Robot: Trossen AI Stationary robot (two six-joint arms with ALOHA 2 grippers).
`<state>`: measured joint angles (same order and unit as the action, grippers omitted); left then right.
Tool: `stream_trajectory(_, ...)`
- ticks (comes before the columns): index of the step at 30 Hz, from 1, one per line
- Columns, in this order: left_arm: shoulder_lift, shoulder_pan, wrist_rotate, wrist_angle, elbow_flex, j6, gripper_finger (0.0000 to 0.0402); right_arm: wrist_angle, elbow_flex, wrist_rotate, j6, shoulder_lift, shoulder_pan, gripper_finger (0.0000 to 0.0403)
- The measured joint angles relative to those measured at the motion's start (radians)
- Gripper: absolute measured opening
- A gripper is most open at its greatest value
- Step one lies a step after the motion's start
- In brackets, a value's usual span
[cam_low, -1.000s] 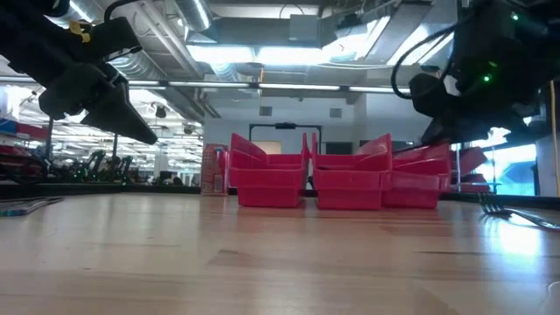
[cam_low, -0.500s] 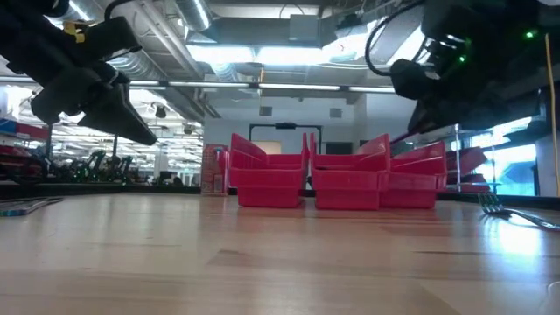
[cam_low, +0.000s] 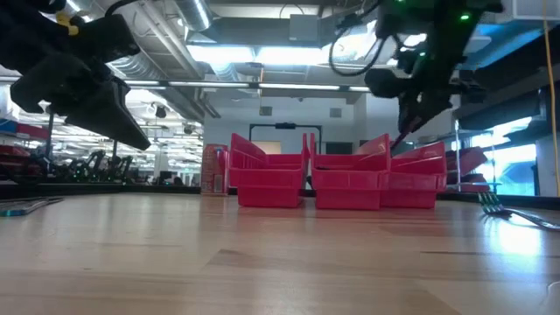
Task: Sort silverware
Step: Put the purple table knife into the right red bin
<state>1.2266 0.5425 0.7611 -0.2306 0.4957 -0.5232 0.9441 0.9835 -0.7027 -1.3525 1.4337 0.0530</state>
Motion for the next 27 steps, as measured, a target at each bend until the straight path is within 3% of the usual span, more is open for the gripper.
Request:
stream_trajectory(5, 0.000, 0.012, 0.000, 0.042, -0.001, 0.052, 0.0000, 0.032, 0.088, 0.036, -0.001, 0.088, 0.049, 0.0059)
stream_trajectory(8, 0.000, 0.007, -0.004, 0.155, -0.021, 0.127, 0.0000, 0.026, 0.127, 0.054, -0.009, 0.145, 0.069, 0.0059)
stream_trajectory(15, 0.000, 0.000, -0.078, 0.256, -0.076, 0.147, 0.0000, 0.027, 0.177, 0.059, -0.088, 0.259, 0.079, 0.0059)
stream_trajectory(20, 0.000, 0.001, -0.083, 0.240, -0.082, 0.192, 0.0000, 0.027, 0.175, 0.026, -0.176, 0.307, 0.066, 0.0059)
stream_trajectory(27, 0.000, 0.002, -0.117, 0.242, -0.082, 0.189, 0.0000, 0.060, 0.174, -0.123, -0.292, 0.317, 0.019, 0.0059)
